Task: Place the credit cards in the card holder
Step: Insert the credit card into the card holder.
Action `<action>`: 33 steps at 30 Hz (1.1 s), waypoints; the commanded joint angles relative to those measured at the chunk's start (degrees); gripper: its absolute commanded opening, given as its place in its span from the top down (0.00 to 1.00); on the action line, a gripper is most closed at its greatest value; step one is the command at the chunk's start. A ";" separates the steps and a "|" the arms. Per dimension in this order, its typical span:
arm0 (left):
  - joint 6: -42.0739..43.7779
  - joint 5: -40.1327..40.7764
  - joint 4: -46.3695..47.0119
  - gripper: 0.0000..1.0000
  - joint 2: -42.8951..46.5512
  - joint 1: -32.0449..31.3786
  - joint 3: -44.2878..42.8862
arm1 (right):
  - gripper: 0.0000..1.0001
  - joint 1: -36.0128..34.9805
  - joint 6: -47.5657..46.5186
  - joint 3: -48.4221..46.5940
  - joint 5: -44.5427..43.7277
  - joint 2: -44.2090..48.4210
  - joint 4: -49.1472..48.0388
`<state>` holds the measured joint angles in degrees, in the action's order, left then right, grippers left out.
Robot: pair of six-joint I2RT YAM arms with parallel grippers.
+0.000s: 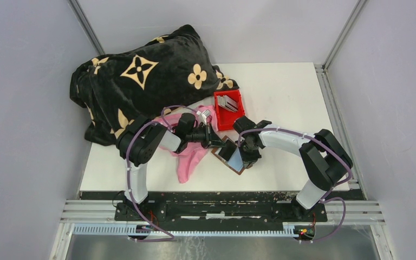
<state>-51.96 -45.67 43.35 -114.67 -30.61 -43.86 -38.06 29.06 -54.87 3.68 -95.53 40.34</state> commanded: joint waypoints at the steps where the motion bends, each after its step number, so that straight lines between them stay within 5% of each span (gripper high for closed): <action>1: 4.03 -2.23 -0.66 0.97 -0.69 0.26 -2.50 | 0.87 1.10 -1.99 2.28 -6.44 -2.91 -2.13; 14: 9.88 -0.60 -7.82 0.97 0.69 -0.15 -2.95 | 0.87 1.15 -2.08 1.96 -5.81 -3.18 -2.53; 33: 7.32 -0.03 -3.73 0.97 -0.05 -2.05 -2.53 | 0.87 1.15 -2.14 2.30 -5.19 -2.94 -2.36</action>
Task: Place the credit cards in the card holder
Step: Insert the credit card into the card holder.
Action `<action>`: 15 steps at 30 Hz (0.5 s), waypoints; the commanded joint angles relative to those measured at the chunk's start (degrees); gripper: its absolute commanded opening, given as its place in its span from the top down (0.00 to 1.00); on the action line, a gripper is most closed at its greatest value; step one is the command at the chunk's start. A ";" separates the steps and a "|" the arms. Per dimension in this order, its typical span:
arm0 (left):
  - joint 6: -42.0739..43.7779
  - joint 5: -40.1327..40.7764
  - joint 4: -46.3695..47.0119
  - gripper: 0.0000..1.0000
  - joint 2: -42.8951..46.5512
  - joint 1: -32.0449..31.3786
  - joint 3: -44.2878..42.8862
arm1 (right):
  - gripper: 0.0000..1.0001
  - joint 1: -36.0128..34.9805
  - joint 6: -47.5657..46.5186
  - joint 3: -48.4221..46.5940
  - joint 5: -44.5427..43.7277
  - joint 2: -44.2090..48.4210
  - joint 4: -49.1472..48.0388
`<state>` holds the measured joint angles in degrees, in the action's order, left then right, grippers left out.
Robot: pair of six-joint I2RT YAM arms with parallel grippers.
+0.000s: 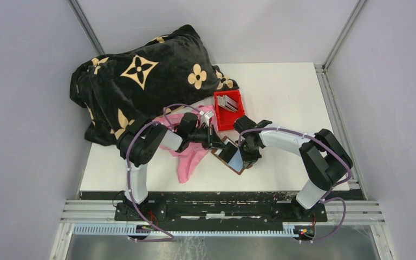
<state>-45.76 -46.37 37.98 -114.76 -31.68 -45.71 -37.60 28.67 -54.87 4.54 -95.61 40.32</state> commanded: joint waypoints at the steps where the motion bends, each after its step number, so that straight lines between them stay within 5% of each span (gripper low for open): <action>1: 1.03 0.67 1.74 0.97 -0.04 -1.03 -0.69 | 0.87 0.69 -1.77 2.26 -6.03 -2.83 -2.32; 15: 0.59 0.23 2.63 0.97 -1.28 -2.35 -1.70 | 0.87 0.76 -1.86 2.15 -6.12 -3.02 -2.21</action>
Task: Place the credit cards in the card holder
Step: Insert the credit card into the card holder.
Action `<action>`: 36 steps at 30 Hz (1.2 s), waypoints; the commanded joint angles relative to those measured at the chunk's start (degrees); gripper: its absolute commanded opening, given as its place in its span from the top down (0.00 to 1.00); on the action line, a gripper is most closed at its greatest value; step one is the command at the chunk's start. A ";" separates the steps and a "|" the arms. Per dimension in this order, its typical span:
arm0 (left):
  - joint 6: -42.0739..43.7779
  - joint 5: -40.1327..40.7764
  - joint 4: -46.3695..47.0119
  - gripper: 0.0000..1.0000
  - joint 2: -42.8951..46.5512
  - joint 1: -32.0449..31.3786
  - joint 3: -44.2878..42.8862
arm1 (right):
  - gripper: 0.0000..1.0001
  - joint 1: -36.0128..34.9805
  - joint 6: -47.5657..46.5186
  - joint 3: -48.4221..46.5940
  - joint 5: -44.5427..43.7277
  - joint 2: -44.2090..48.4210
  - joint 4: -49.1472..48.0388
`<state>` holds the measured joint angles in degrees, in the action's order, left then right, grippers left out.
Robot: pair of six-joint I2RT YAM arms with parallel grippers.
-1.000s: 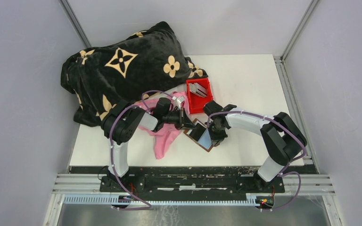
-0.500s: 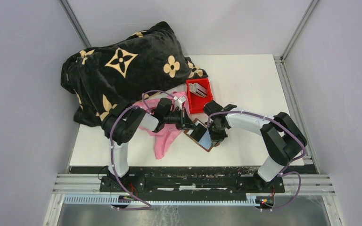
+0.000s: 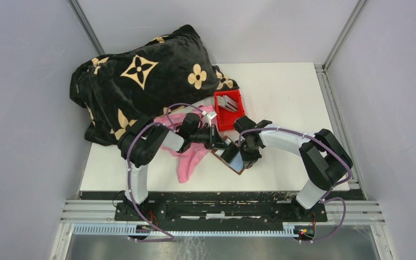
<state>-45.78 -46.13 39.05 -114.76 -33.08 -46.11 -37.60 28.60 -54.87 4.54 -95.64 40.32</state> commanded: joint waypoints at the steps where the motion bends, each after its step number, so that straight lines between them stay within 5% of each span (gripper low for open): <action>1: 0.63 -0.01 1.44 0.97 -1.28 -0.95 -1.30 | 0.87 0.74 -1.79 2.14 -6.08 -2.98 -2.21; 24: 1.43 0.91 -2.09 0.97 -1.55 -4.60 -0.43 | 0.87 0.70 -2.31 1.70 -5.94 -3.15 -2.18; 36: 3.68 6.23 -7.90 0.78 0.75 -9.17 1.64 | 0.87 0.76 -2.27 1.44 -5.64 -2.83 -2.46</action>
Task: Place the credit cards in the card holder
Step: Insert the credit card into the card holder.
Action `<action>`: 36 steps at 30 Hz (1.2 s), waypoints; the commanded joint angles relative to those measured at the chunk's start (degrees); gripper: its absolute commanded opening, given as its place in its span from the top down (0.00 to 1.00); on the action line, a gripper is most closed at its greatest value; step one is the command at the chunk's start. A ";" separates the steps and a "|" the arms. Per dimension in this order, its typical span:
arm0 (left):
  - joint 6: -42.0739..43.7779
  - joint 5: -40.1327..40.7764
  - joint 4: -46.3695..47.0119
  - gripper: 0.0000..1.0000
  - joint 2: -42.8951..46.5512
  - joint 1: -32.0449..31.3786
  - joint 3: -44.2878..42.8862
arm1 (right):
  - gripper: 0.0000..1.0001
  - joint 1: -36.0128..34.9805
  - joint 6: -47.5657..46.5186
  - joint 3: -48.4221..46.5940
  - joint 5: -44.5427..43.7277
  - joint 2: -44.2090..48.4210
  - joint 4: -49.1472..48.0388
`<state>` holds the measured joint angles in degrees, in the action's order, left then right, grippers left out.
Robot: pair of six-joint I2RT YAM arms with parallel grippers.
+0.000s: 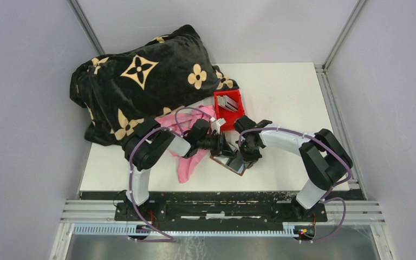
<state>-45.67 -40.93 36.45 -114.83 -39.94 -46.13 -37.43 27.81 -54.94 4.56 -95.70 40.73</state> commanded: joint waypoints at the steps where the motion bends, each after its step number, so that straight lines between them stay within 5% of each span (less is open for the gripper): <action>1: 3.76 1.63 -6.10 0.75 1.16 -2.51 1.84 | 0.87 0.52 -1.53 1.56 -5.69 -2.70 -2.85; 13: 8.32 10.73 -19.60 0.61 7.66 -3.10 -0.24 | 0.85 0.46 -1.31 2.37 -7.79 -0.92 -3.18; 17: 9.31 14.95 -24.65 0.58 9.26 -3.09 -1.66 | 0.61 0.49 -2.15 2.32 -9.57 -0.21 -3.33; 21: 10.06 18.26 -29.74 0.57 10.17 -3.27 -3.65 | 0.50 0.46 -2.75 2.25 -10.51 0.18 -3.61; 36: 9.51 23.82 -35.02 0.57 13.05 -3.96 -5.81 | 0.50 0.44 -1.58 2.65 -12.29 5.50 -2.94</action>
<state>-38.87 -21.06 5.10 -103.20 -43.75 -51.20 -37.43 26.89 -52.60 -2.74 -92.33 36.95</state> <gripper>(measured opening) 0.430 0.505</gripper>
